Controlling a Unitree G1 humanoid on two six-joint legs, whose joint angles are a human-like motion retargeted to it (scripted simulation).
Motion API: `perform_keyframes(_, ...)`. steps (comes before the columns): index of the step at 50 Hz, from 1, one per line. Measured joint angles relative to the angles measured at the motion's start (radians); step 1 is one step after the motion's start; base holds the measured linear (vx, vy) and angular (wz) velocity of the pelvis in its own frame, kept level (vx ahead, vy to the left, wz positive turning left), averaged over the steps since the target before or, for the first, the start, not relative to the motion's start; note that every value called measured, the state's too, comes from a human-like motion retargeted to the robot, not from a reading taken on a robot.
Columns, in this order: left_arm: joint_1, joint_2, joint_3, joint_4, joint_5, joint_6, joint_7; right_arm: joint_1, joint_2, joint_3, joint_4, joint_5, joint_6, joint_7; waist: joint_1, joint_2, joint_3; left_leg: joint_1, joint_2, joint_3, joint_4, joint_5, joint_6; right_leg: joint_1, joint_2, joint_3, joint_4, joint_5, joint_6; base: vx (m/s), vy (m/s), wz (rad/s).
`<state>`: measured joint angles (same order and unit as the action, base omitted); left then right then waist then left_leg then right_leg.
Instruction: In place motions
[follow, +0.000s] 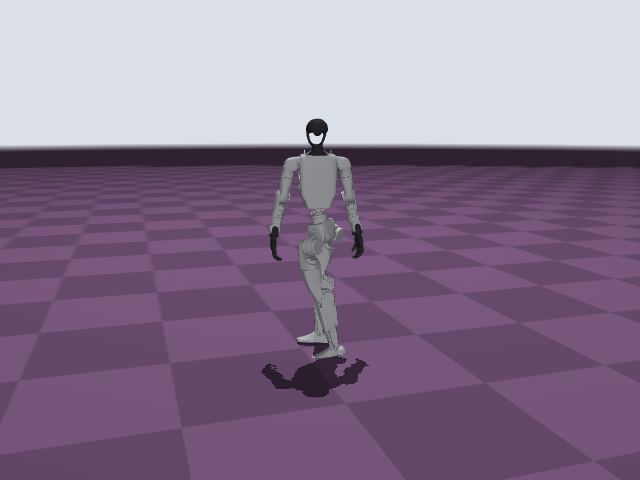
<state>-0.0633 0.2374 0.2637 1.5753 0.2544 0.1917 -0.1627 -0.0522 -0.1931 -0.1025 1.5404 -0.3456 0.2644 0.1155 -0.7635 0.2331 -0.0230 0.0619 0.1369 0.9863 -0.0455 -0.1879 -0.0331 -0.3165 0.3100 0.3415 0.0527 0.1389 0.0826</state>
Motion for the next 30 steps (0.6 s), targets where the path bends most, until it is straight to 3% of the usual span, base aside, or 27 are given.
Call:
perform_keyframes(7, -0.077, -0.011, -0.030, -0.037, -0.018, -0.008, -0.022, 0.027, -0.013, -0.068, 0.110, 0.102, 0.031, -0.035, -0.109, 0.034, 0.036, -0.016, 0.016, 0.079, 0.014, -0.014, -0.018, -0.047, 0.027, 0.016, 0.008, -0.005, 0.022, -0.14, 0.05, -0.62)
perform_keyframes(14, -0.106, -0.058, -0.074, -0.081, -0.030, -0.024, -0.053, 0.059, 0.020, -0.096, 0.096, 0.071, 0.028, 0.008, -0.174, 0.055, 0.058, -0.027, 0.017, 0.102, 0.025, -0.025, -0.031, -0.084, 0.051, 0.026, 0.023, 0.006, 0.010, -0.06, 0.04, -0.35)
perform_keyframes(23, -0.080, -0.124, -0.107, -0.031, 0.000, -0.038, -0.076, 0.019, 0.065, -0.036, 0.014, -0.020, 0.013, 0.050, -0.167, 0.079, 0.055, -0.032, 0.015, 0.168, 0.038, -0.039, -0.055, -0.112, 0.048, 0.028, 0.012, 0.006, 0.037, -0.01, 0.05, -0.38)
perform_keyframes(30, -0.058, -0.115, -0.141, 0.071, 0.089, -0.013, -0.081, -0.004, 0.075, 0.007, -0.097, -0.088, -0.019, 0.049, -0.151, 0.082, 0.053, -0.036, 0.021, 0.161, 0.042, -0.037, -0.057, -0.111, 0.047, 0.027, 0.012, 0.007, 0.015, 0.02, -0.01, 0.12)
